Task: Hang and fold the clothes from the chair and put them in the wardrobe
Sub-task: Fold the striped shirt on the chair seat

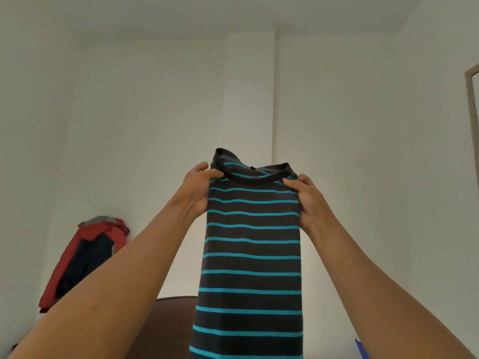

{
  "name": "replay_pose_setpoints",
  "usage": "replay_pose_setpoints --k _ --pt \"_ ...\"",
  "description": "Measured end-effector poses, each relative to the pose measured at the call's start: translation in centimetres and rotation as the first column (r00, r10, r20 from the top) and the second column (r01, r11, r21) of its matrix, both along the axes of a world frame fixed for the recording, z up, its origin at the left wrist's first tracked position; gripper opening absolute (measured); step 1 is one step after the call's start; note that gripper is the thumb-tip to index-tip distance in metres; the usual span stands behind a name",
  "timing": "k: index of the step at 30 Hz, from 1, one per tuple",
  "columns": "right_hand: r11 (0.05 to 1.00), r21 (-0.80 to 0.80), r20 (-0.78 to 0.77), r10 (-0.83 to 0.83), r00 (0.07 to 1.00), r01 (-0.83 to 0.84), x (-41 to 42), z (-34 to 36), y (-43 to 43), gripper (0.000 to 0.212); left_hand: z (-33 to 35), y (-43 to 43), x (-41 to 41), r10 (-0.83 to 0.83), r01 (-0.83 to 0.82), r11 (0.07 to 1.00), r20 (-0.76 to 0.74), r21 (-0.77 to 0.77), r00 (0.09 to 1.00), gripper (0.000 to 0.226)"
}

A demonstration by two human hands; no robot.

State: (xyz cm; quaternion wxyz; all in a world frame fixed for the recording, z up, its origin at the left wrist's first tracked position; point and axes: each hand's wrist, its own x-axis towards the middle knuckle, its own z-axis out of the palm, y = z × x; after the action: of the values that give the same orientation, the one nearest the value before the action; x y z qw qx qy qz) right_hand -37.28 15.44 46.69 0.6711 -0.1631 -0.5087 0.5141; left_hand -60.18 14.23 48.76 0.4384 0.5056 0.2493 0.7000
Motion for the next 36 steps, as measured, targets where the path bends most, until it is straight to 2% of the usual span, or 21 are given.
replay_pose_setpoints --k 1,2,4,6,9,12,16,17,19,21,23,27,31,36 --pt "0.999 -0.010 -0.016 0.047 0.999 -0.047 -0.2 -0.3 0.4 0.015 -0.2 0.1 -0.2 0.007 -0.007 1.000 -0.030 -0.001 1.000 0.022" --pt "0.995 -0.024 -0.032 0.095 0.995 -0.095 -0.5 -0.7 0.8 0.014 -0.6 0.2 -0.5 0.019 -0.019 1.000 -0.048 -0.005 0.999 0.008" --pt "0.978 -0.053 -0.035 0.199 0.979 -0.201 -0.9 -1.7 1.7 0.013 -1.5 0.7 -1.1 0.011 -0.012 1.000 -0.052 -0.006 0.999 0.015" --pt "0.956 -0.091 0.004 0.279 0.960 -0.278 -1.3 -3.1 2.5 0.015 -2.9 1.0 -1.8 -0.076 0.075 0.997 -0.026 -0.018 0.997 0.013" --pt "0.931 -0.121 0.066 0.355 0.933 -0.345 -2.1 -5.4 3.7 0.025 -5.6 1.5 -2.6 -0.165 0.160 0.984 -0.073 -0.073 0.984 0.040" --pt "0.904 -0.116 0.162 0.425 0.891 -0.410 -2.5 -7.4 4.9 0.023 -7.6 1.5 -3.2 -0.086 0.062 0.987 -0.158 -0.151 0.984 0.041" --pt "0.929 -0.230 0.422 0.363 0.831 -0.289 -2.6 -9.9 6.3 0.054 -10.6 1.9 -4.5 0.001 -0.093 0.962 -0.339 -0.256 0.941 0.035" --pt "0.925 -0.269 0.450 0.367 0.814 -0.268 -2.7 -10.7 6.6 0.054 -11.4 2.0 -4.7 0.015 -0.134 0.948 -0.382 -0.287 0.924 0.032" --pt "0.884 -0.368 0.353 0.419 0.836 -0.288 -3.2 -12.7 7.2 0.051 -12.9 2.1 -4.7 0.024 -0.196 0.912 -0.433 -0.359 0.901 0.023" --pt "0.838 -0.447 0.205 0.435 0.877 -0.312 -4.0 -14.9 7.5 0.053 -14.4 1.9 -4.4 0.018 -0.227 0.865 -0.424 -0.447 0.905 0.023" --pt "0.823 -0.486 0.164 0.418 0.894 -0.295 -4.6 -16.9 7.5 0.051 -16.2 1.7 -4.2 0.028 -0.233 0.821 -0.371 -0.521 0.928 0.035" --pt "0.800 -0.538 0.237 0.444 0.864 -0.264 -5.1 -20.3 7.1 0.044 -20.5 1.0 -3.6 0.051 -0.176 0.775 -0.218 -0.606 0.975 0.039" --pt "0.793 -0.570 0.353 0.474 0.807 -0.217 -5.2 -22.8 6.8 0.039 -24.4 0.5 -3.0 0.063 -0.177 0.723 -0.192 -0.668 0.979 0.031" --pt "0.749 -0.628 0.344 0.511 0.788 -0.212 -5.6 -25.7 7.4 0.039 -27.6 1.0 -3.0 0.072 -0.180 0.671 -0.179 -0.720 0.981 0.033"
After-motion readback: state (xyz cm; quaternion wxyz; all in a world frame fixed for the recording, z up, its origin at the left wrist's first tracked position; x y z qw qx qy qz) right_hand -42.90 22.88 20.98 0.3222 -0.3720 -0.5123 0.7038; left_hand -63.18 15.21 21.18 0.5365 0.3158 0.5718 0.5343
